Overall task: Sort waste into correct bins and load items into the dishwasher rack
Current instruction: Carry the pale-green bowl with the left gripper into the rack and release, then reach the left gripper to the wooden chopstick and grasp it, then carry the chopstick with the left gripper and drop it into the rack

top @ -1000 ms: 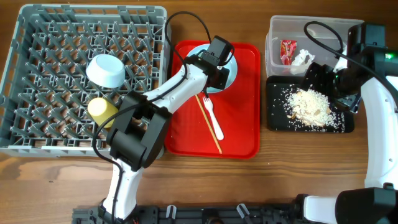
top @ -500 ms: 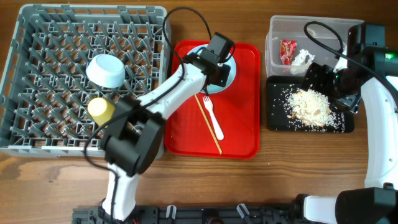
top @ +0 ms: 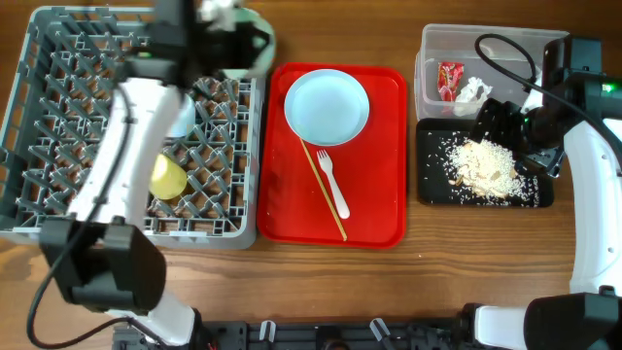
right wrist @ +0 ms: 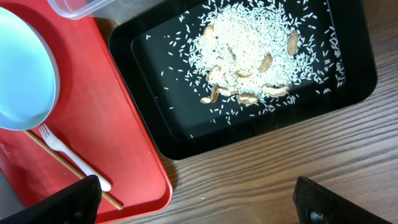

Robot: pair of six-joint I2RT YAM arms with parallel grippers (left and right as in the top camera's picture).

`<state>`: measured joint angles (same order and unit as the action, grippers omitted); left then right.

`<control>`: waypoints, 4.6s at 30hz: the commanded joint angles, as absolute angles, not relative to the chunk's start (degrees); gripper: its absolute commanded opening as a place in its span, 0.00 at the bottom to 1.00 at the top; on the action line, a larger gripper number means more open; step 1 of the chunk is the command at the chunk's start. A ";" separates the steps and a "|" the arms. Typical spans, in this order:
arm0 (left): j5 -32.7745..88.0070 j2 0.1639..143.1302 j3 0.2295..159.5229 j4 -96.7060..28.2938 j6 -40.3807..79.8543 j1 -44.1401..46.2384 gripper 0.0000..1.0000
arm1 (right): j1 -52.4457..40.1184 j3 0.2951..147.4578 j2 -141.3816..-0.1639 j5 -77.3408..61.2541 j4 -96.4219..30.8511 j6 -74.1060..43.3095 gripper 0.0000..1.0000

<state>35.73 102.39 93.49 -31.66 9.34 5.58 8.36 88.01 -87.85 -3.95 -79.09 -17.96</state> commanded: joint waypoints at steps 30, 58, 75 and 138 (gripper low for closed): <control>68.23 124.40 93.86 -15.68 24.73 -20.56 1.00 | 8.38 88.51 -87.09 -2.81 -80.34 -18.06 1.00; 23.14 98.72 93.86 -57.34 19.20 13.43 1.00 | 8.38 88.51 -87.11 -2.79 -80.60 -17.56 1.00; -1.61 116.90 93.69 -66.52 53.65 35.62 1.00 | 8.38 88.51 -87.11 -2.81 -81.10 -17.58 1.00; -2.61 92.53 82.00 -50.17 0.10 15.27 0.04 | 8.38 88.51 -87.11 -3.01 -82.35 -18.02 1.00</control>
<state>-1.91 92.55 81.67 -49.95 14.94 19.46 8.36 88.01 -87.85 -3.79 -82.28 -17.96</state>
